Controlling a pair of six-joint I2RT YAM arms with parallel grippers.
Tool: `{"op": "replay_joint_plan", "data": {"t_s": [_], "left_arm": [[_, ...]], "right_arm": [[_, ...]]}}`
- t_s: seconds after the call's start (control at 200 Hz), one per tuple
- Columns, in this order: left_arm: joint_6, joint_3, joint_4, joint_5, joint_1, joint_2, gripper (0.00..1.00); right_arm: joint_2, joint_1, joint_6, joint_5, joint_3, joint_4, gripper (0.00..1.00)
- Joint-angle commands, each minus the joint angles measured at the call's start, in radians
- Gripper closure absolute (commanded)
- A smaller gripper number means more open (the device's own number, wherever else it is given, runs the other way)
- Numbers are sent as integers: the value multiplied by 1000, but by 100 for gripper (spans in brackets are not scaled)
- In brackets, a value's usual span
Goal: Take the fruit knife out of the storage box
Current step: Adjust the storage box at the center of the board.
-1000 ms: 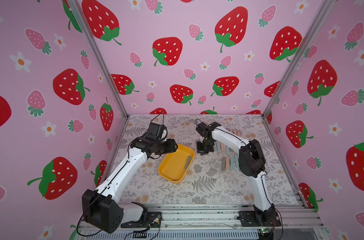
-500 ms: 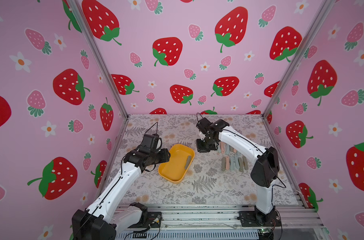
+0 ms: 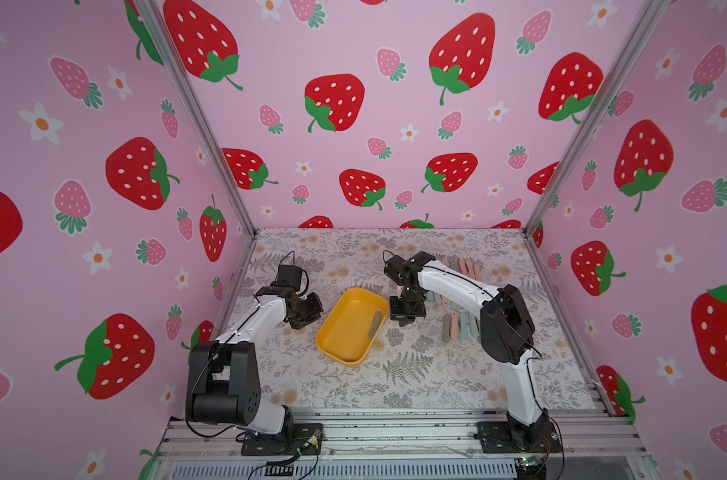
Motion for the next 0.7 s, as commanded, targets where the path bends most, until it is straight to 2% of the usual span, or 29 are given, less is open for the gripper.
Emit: {"op": "replay_joint_plan", "data": {"t_s": [0.0, 0.245, 0.62, 0.695], "left_arm": [[24, 13, 14, 94, 3, 54, 100], [7, -18, 29, 169, -11, 63, 100], [-71, -58, 84, 186, -153, 56, 100], [-69, -58, 80, 184, -161, 57, 100]], "right_arm": [[49, 1, 22, -73, 43, 25, 100], [133, 0, 14, -103, 167, 35, 100], [200, -47, -17, -120, 313, 6, 100], [227, -49, -21, -88, 363, -44, 100]]}}
